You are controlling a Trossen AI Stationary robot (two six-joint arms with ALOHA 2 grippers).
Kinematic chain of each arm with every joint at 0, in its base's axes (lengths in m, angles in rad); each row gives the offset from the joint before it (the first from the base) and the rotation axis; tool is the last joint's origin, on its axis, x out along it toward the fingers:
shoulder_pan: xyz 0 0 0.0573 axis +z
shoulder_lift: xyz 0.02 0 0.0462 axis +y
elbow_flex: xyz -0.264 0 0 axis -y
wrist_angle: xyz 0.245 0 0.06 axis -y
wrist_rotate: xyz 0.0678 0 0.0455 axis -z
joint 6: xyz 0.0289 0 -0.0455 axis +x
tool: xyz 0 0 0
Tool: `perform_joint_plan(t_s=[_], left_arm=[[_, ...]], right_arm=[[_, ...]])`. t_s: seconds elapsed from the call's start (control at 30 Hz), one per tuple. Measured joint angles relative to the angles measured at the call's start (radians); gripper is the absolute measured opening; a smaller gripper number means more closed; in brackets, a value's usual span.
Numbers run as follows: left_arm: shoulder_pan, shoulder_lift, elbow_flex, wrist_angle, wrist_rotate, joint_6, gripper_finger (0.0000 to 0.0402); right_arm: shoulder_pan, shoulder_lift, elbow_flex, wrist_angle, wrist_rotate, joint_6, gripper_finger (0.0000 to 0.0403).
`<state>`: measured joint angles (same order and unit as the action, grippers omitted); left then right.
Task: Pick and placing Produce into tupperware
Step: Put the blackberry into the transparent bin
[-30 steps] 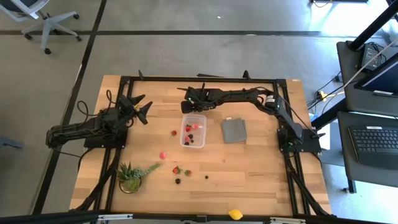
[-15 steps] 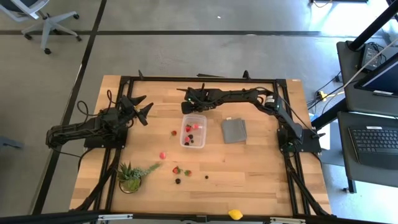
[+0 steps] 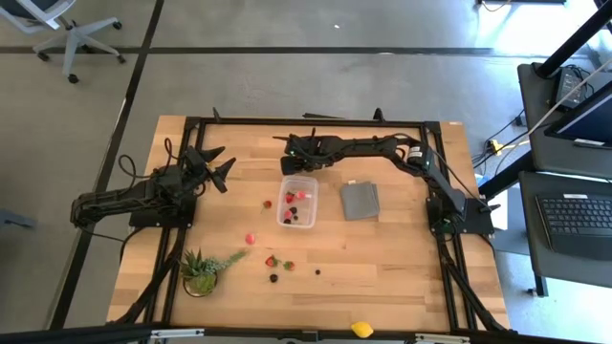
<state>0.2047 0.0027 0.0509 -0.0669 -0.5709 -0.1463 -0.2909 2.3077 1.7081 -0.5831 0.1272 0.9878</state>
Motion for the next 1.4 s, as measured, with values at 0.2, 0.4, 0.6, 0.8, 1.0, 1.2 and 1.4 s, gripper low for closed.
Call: perform_joint_plan(t_s=[0.2,0.4,0.6,0.8,1.0,1.2,1.4], left_arm=[[0.000,0.000,0.000,0.000,0.000,0.000,0.0261],[0.000,0.000,0.000,0.000,0.000,0.000,0.0261],[0.000,0.000,0.000,0.000,0.000,0.000,0.0261],[0.000,0.000,0.000,0.000,0.000,0.000,0.0261],[0.000,0.000,0.000,0.000,0.000,0.000,0.0261],[0.000,0.000,0.000,0.000,0.000,0.001,0.0261],[0.000,0.000,0.000,0.000,0.000,0.001,0.0261]], right_arm=[[0.000,0.000,-0.001,-0.007,0.010,-0.003,0.0135],[0.000,0.000,-0.001,-0.002,0.014,-0.003,0.0107],[0.000,0.000,-0.001,-0.013,0.014,0.000,0.0112],[0.000,-0.004,0.008,-0.028,0.012,-0.035,0.0096],[-0.006,0.008,0.105,-0.147,-0.002,-0.109,0.0098],[-0.012,0.005,0.249,-0.309,0.056,-0.183,0.0096],[0.002,0.005,0.406,-0.474,0.017,-0.209,0.0095]])
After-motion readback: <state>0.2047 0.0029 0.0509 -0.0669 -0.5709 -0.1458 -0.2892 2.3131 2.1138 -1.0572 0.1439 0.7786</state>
